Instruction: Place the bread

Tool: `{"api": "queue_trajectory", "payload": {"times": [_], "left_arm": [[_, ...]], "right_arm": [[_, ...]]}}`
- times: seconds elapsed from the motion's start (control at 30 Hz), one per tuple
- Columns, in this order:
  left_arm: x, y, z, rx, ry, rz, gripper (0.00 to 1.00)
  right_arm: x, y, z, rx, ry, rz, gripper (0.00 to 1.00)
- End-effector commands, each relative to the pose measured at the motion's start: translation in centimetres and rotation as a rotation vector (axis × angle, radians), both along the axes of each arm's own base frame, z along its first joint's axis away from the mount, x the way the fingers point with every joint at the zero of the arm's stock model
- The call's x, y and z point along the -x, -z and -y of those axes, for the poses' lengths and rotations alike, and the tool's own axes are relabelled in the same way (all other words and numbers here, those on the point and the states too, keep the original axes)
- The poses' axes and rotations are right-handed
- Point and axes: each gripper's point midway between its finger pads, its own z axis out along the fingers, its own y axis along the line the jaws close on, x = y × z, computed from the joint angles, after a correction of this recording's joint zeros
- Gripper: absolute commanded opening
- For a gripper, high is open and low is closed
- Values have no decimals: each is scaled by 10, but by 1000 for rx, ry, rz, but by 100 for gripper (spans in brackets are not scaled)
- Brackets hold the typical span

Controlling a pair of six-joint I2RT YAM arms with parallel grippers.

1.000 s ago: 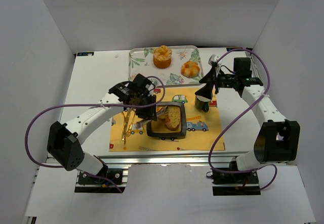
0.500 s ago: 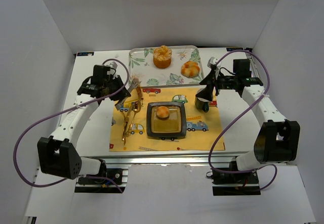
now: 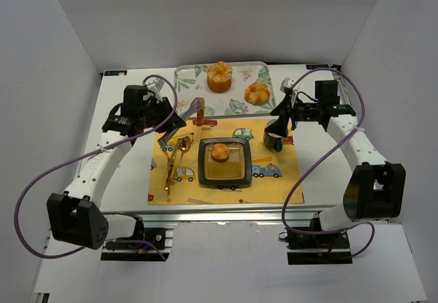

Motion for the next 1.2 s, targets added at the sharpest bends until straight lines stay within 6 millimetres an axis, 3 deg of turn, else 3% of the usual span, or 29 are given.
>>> {"api": "queue_trajectory", "payload": {"times": [0.0, 0.07, 0.2, 0.3, 0.4, 0.5, 0.73, 0.87, 1.17], "left_arm": [[17, -42, 19, 103, 83, 78, 0], [34, -37, 26, 110, 121, 40, 0], [81, -20, 67, 139, 255, -59, 0], [109, -2, 87, 128, 316, -132, 0], [125, 18, 90, 83, 340, -184, 0], [129, 37, 85, 8, 343, -221, 1], [117, 52, 87, -51, 332, -227, 22], [113, 48, 89, -51, 331, -215, 32], [108, 32, 87, -60, 314, -177, 40]], "right_arm": [[-5, -16, -1, -14, -8, 53, 83], [-6, -16, -1, -16, -8, 49, 83], [-5, -15, -2, -21, -7, 42, 83], [-4, -14, -2, -24, -6, 39, 83], [-2, -13, -2, -25, -7, 34, 83], [-2, -14, -2, -27, -5, 35, 83], [-1, -14, -2, -28, -5, 40, 83], [0, -12, -1, -22, -6, 37, 83], [0, -12, -2, -27, -9, 34, 83]]}}
